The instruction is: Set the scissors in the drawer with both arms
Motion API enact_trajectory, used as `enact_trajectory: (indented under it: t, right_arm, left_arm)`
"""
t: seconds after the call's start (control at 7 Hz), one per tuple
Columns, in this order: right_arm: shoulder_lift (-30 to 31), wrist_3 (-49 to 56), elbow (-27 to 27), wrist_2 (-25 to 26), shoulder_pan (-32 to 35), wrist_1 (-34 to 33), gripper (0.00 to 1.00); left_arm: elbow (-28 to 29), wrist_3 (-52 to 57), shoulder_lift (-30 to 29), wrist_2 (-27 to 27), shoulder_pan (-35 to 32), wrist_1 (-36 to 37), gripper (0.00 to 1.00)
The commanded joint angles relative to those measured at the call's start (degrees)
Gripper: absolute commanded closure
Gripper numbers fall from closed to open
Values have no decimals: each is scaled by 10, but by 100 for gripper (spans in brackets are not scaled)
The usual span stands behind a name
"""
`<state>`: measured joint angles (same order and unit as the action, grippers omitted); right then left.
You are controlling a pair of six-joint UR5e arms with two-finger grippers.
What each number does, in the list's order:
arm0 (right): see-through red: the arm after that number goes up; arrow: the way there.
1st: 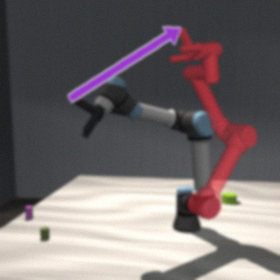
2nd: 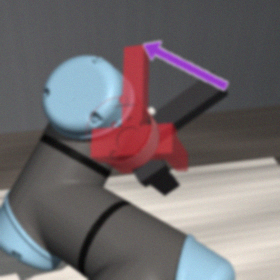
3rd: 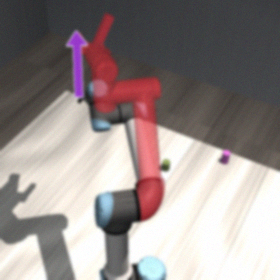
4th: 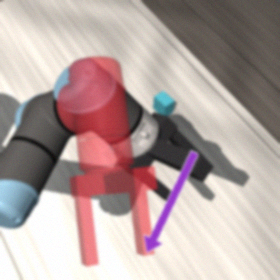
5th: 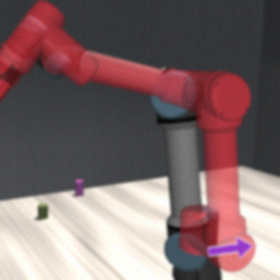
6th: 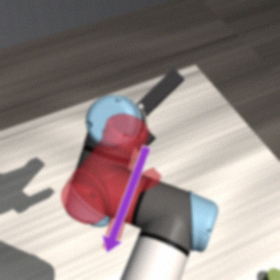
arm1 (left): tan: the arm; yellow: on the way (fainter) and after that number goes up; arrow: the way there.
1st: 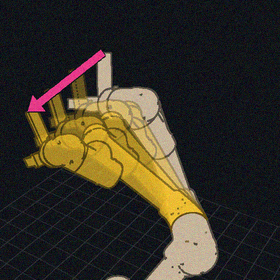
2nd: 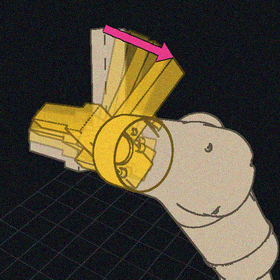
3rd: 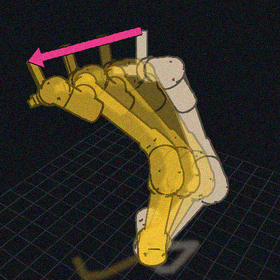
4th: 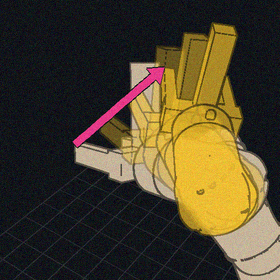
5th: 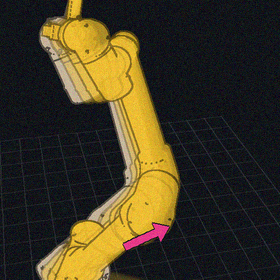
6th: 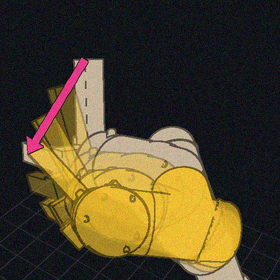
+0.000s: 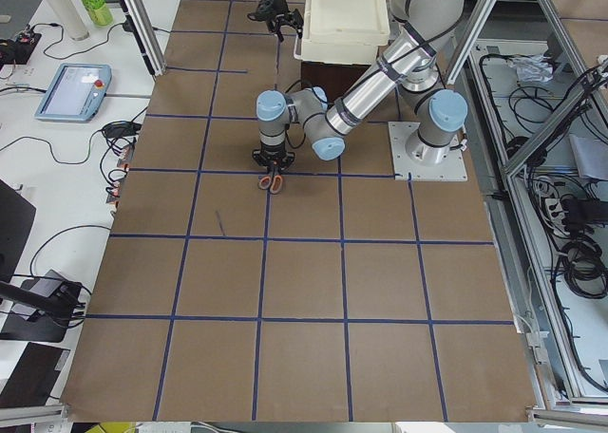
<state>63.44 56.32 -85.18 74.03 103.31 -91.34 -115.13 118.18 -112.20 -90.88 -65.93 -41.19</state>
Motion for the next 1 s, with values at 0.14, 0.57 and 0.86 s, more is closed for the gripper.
enact_trajectory:
  t: [0.14, 0.57, 0.86]
  right_arm:
    - [-2, 8, 7, 3, -1, -7, 0]
    - [-9, 12, 30, 5, -5, -7, 0]
    - [-16, 18, 31, 11, -7, -12, 0]
  left_arm:
    - [3, 21, 0, 13, 0, 0, 74]
    - [3, 31, 3, 15, 0, 0, 80]
    - [6, 32, 15, 16, 0, -2, 81]
